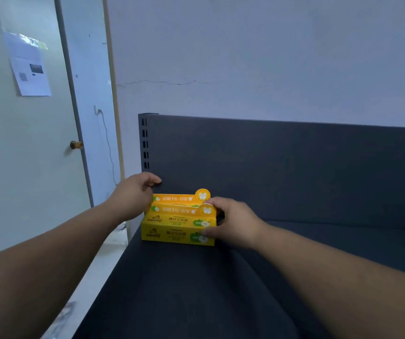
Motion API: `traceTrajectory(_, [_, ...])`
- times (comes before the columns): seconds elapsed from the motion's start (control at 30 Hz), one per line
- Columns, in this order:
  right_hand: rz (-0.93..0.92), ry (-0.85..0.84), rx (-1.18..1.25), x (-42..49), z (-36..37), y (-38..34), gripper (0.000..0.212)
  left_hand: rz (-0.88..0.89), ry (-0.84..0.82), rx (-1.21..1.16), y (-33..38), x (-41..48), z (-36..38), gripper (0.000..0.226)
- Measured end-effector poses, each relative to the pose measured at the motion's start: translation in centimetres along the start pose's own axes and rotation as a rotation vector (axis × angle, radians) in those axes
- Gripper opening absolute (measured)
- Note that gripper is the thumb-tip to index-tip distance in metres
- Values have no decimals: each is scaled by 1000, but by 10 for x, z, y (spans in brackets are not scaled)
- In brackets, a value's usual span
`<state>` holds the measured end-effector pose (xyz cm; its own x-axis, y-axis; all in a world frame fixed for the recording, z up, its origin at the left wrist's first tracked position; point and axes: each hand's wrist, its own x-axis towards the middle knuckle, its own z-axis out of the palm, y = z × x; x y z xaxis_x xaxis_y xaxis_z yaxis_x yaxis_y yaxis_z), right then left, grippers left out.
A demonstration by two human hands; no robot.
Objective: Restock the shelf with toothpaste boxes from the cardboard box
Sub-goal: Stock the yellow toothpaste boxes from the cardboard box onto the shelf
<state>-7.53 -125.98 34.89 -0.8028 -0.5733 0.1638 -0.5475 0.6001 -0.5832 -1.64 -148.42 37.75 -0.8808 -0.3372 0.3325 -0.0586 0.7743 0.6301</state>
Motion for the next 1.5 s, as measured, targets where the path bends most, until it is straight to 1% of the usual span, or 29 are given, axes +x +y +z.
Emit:
traceTrajectory(0.13, [26, 17, -18, -13, -10, -4, 79, 108, 7, 39, 15, -6, 4, 37])
traceTrajectory(0.23, [44, 102, -65, -33, -32, -1, 82, 196, 25, 70, 34, -11, 13, 37])
traceTrajectory(0.3, [62, 186, -151, -51, -51, 5, 81, 271, 20, 104, 54, -17, 24, 43])
traceTrajectory(0.4, [109, 303, -288, -88, -84, 18, 79, 416, -2, 168, 98, -28, 51, 60])
traceTrajectory(0.47, [152, 389, -409, -119, -110, 32, 80, 444, -27, 268, 137, -41, 73, 70])
traceTrajectory(0.57, [227, 525, -539, -173, -149, 54, 81, 482, -43, 377, 202, -71, 106, 75])
traceTrajectory(0.73, [386, 697, -671, -292, -216, 91, 79, 624, -84, 337, 323, -146, 162, 80])
traceTrajectory(0.87, [547, 764, -729, -413, -268, 122, 78, 754, -145, 256, 422, -224, 211, 84])
traceTrajectory(1.07, [818, 863, -828, -595, -327, 168, 80, 944, -252, 109, 555, -356, 286, 83])
traceTrajectory(1.3, [1068, 905, -863, -751, -356, 203, 80, 1128, -382, -8, 660, -478, 350, 81])
traceTrajectory(1.5, [1251, 941, -811, -836, -368, 241, 79, 1248, -501, -55, 723, -538, 409, 80])
